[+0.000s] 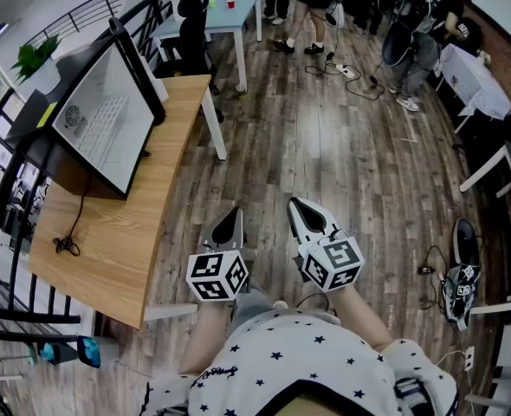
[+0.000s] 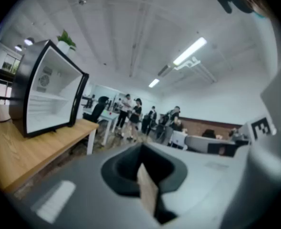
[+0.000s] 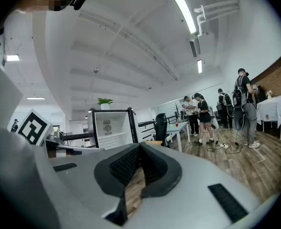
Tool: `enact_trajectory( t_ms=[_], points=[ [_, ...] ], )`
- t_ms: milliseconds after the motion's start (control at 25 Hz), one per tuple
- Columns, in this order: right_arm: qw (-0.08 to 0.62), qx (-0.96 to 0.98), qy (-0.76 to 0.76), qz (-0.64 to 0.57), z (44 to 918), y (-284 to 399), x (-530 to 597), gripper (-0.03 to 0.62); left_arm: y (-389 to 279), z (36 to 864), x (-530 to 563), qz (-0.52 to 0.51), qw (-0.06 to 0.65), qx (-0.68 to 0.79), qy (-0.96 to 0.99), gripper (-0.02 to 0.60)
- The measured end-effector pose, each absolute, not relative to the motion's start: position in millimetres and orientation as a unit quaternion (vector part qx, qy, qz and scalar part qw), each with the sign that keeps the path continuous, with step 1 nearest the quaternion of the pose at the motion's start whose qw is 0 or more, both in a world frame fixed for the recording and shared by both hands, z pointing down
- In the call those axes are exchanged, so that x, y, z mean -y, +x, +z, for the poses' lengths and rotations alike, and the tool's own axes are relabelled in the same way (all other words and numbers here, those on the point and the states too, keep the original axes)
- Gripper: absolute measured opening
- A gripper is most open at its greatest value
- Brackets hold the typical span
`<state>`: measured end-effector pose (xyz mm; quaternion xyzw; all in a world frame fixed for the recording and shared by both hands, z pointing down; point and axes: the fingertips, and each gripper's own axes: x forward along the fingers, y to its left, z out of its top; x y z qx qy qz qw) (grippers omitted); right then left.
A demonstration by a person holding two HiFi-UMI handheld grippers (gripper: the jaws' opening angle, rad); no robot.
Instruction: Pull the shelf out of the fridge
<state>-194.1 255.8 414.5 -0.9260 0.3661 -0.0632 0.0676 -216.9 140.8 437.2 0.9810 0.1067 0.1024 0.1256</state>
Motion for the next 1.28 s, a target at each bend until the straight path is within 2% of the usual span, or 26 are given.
enact_trajectory(
  t_ms=[240, 440, 640, 1280],
  points=[
    [0.068, -0.369, -0.924, -0.067, 419, -200, -262, 0.021, -223, 442, -148, 0.107, 0.134, -0.104, 0.980, 0.006],
    [0.106, -0.393, -0.910, -0.076, 424, -205, -261, 0.021, -229, 448, -151, 0.114, 0.140, -0.100, 0.978, 0.006],
    [0.106, -0.390, -0.911, -0.081, 427, -205, -258, 0.023, -229, 452, -146, 0.121, 0.154, -0.090, 0.976, 0.006],
    [0.123, -0.368, -0.918, -0.085, 433, -131, -264, 0.023, -152, 461, -148, 0.122, 0.167, -0.105, 0.973, 0.006]
  ],
)
